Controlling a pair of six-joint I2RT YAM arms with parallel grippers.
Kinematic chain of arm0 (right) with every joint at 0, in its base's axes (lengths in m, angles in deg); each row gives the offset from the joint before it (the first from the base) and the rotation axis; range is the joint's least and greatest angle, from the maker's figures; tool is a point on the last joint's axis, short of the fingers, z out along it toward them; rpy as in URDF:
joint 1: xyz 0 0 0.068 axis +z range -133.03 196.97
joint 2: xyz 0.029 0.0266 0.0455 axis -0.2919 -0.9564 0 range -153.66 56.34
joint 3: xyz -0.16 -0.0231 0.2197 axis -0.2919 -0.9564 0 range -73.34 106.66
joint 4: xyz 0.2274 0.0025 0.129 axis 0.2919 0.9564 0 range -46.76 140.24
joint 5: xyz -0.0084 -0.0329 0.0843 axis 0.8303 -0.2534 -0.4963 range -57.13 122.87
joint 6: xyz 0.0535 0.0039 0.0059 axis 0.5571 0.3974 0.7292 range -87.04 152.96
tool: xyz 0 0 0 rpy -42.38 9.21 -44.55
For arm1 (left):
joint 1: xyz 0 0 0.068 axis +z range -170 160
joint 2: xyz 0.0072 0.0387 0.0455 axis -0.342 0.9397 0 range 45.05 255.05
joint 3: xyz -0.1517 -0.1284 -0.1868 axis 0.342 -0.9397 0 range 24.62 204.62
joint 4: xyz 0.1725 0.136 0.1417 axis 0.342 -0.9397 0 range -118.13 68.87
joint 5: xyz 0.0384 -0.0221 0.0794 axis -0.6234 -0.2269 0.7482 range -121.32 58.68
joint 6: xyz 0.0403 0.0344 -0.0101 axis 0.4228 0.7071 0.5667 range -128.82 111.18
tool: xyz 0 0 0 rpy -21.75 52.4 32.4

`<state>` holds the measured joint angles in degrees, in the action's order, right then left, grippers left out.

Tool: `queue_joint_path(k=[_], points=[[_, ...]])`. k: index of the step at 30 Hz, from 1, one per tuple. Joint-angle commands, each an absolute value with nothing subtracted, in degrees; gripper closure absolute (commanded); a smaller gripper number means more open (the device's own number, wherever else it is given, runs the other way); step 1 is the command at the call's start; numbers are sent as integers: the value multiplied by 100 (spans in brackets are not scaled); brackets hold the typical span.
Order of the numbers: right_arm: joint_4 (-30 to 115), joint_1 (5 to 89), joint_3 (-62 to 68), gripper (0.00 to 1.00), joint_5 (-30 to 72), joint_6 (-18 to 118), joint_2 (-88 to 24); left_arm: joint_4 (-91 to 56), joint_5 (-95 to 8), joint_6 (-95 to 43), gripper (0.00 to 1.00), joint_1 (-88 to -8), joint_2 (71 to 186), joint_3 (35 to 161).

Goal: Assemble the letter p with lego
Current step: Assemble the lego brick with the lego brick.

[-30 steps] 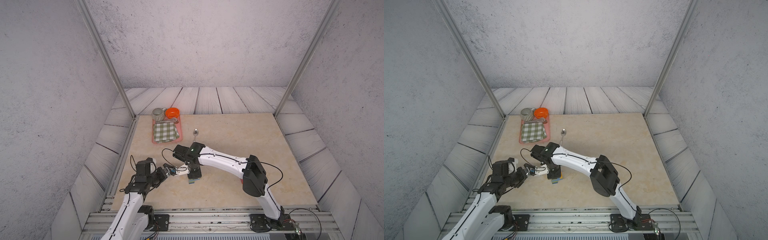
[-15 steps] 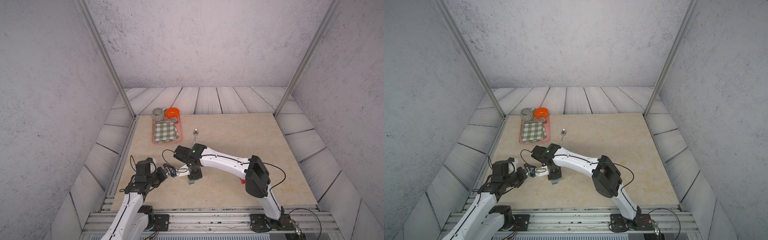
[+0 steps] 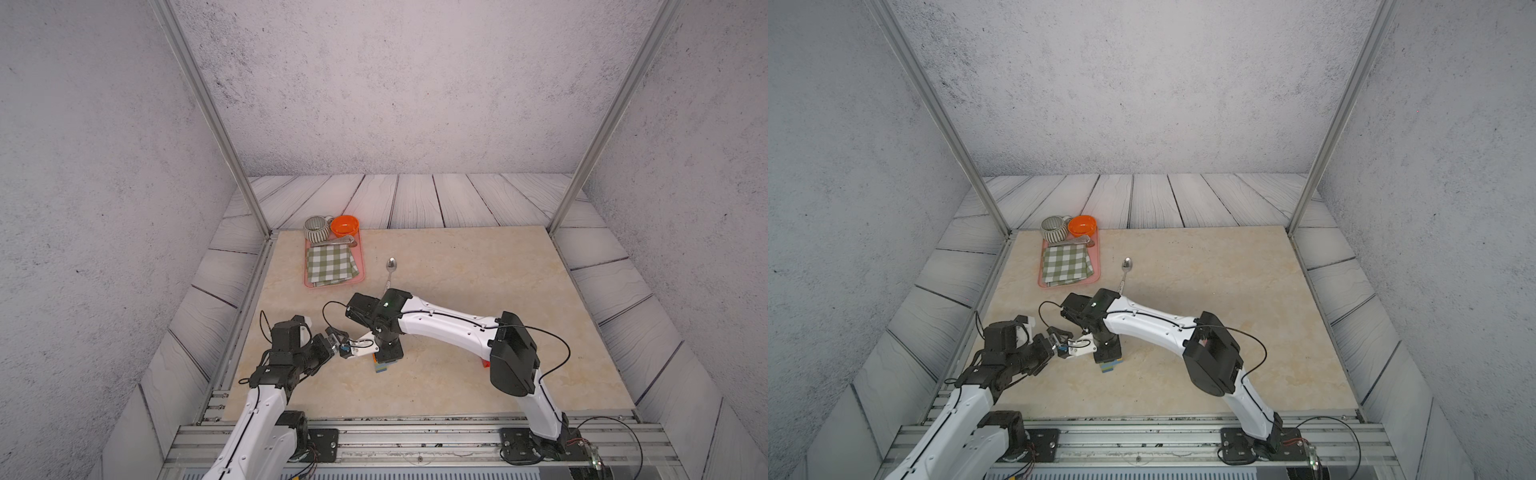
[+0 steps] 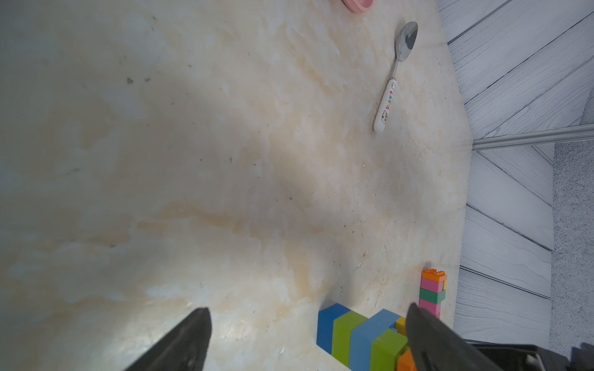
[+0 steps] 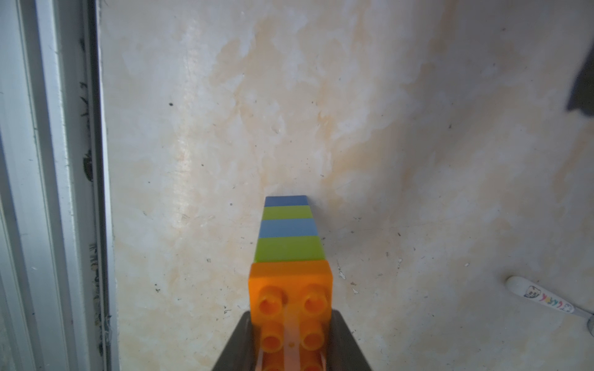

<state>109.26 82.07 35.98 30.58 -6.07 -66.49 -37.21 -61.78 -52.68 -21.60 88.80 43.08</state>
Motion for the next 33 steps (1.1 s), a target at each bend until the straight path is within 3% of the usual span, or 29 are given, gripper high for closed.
queue_joint_path(k=[1, 10, 17, 23, 33], points=[[11519, 8375, 3140, 93, 2465, -635, -7414, -3710, -6212, -5230, 2, -2101, 8807, 4272], [11597, 8379, 3417, 95, 2726, -536, -7538, -3713, -6217, -5238, 2, -2089, 8795, 4256], [11099, 8377, 2893, 96, 2646, -501, -7529, -3511, -6513, -5370, 4, -2093, 8828, 4169], [11080, 8390, 3064, 86, 2721, -481, -7154, -3333, -6739, -5466, 5, -2093, 8956, 4110], [11391, 8362, 3450, 84, 2707, -589, -7002, -3288, -7405, -5562, 7, -2098, 8877, 4024]])
